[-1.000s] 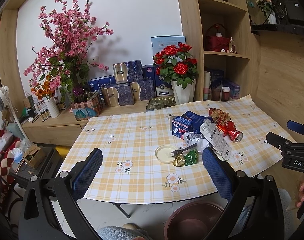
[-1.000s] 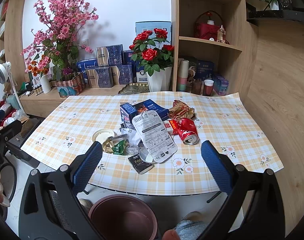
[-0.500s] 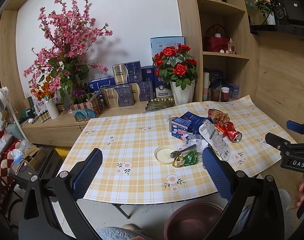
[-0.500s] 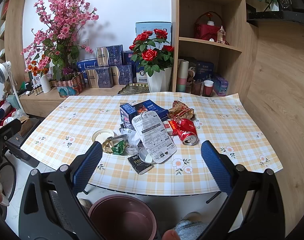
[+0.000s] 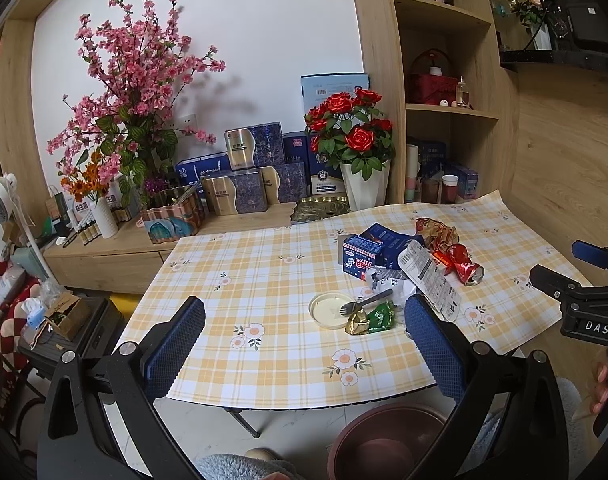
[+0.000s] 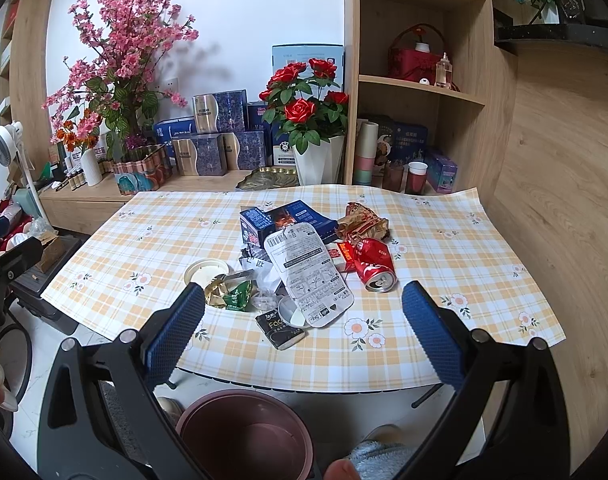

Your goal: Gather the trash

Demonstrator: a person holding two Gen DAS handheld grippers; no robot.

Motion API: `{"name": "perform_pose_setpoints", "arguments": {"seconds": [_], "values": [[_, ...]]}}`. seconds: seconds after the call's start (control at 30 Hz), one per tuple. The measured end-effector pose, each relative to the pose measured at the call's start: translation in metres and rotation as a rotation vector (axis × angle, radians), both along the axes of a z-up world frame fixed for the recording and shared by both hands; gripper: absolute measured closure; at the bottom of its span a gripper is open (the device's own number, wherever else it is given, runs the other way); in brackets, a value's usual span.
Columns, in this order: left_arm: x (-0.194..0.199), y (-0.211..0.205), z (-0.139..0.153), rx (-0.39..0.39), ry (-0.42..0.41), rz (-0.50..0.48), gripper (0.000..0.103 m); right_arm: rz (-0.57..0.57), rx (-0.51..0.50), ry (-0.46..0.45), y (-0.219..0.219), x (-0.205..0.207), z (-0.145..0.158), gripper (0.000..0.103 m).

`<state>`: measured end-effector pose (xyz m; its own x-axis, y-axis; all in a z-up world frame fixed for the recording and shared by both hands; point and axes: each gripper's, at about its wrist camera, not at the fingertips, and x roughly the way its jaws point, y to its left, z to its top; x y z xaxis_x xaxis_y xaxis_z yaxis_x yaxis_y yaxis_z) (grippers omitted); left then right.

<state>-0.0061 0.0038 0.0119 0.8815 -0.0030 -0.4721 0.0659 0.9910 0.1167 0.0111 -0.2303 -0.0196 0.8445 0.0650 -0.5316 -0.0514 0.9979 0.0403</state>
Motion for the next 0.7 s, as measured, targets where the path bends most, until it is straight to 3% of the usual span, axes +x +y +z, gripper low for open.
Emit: {"name": "perform_pose_setpoints", "arguments": {"seconds": [0.27,0.43,0.57,0.7], "values": [[0.002,-0.005,0.002,0.005,-0.007,-0.003,0.005,-0.005,0.008,-0.002,-0.003,0.002,0.0,0.006],[0.011,-0.003,-0.007,-0.001,-0.011,-0.071,0.005,-0.017,0.066,-0.002,-0.012,0.012,-0.009,0.006],[0.026,0.009,-0.025,-0.065,0.047,-0.091,0.005,-0.004,0.027,0.01,-0.011,0.023,-0.026,0.006],[0.036,0.017,-0.04,-0.058,0.048,-0.071,0.005,0.01,-0.041,0.042,-0.007,0.04,-0.046,0.006]]}}
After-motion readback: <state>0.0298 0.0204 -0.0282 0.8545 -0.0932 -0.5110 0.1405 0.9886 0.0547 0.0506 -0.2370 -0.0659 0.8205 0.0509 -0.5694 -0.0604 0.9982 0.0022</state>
